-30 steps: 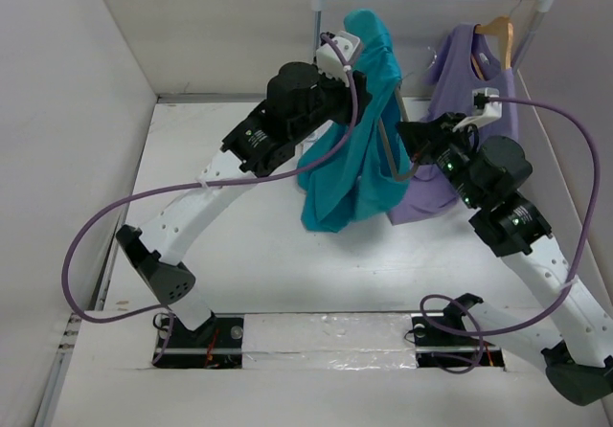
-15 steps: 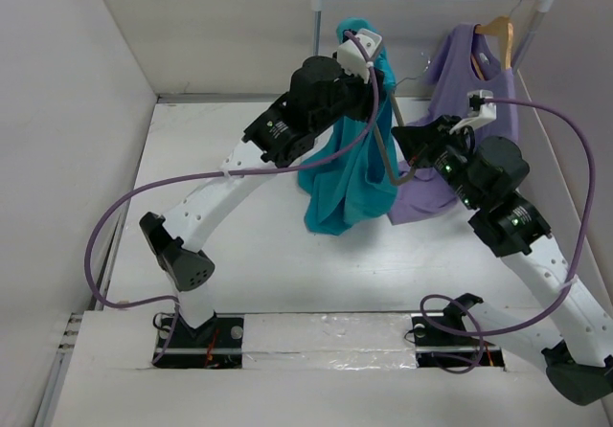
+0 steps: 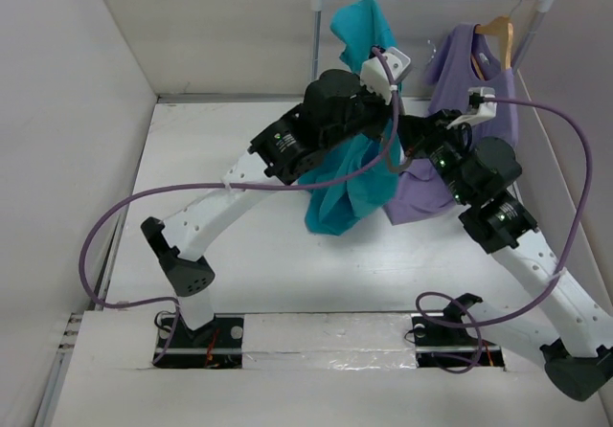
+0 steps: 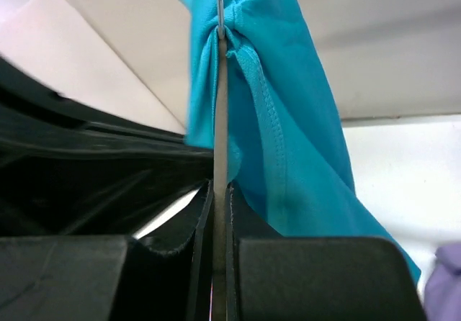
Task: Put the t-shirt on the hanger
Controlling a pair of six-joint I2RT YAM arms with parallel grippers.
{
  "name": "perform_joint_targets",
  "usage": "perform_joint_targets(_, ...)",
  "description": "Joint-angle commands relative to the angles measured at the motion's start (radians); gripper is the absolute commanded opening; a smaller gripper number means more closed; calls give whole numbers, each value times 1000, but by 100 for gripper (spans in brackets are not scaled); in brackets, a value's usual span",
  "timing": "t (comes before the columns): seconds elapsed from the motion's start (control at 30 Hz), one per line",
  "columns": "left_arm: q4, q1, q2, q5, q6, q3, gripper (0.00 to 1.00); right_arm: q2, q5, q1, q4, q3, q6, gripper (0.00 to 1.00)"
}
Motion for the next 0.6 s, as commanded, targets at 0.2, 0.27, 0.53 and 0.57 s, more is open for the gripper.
perform_joint_targets(0.2, -68, -51, -164, -8, -108, -18, 15, 82, 65, 71, 429, -18, -61, 0)
perform_joint_targets(0.27, -54, -38, -175, -36, -127, -21, 31, 79, 76, 90, 438, -21, -71, 0)
perform_joint_targets(0.53, 67, 101, -224, -169, -351, -18, 48, 20, 126, 136, 407, -60, -74, 0)
perform_joint_targets(0.57, 61, 122, -218, -162, -421, -10, 48, 16, 125, 136, 403, -63, -74, 0)
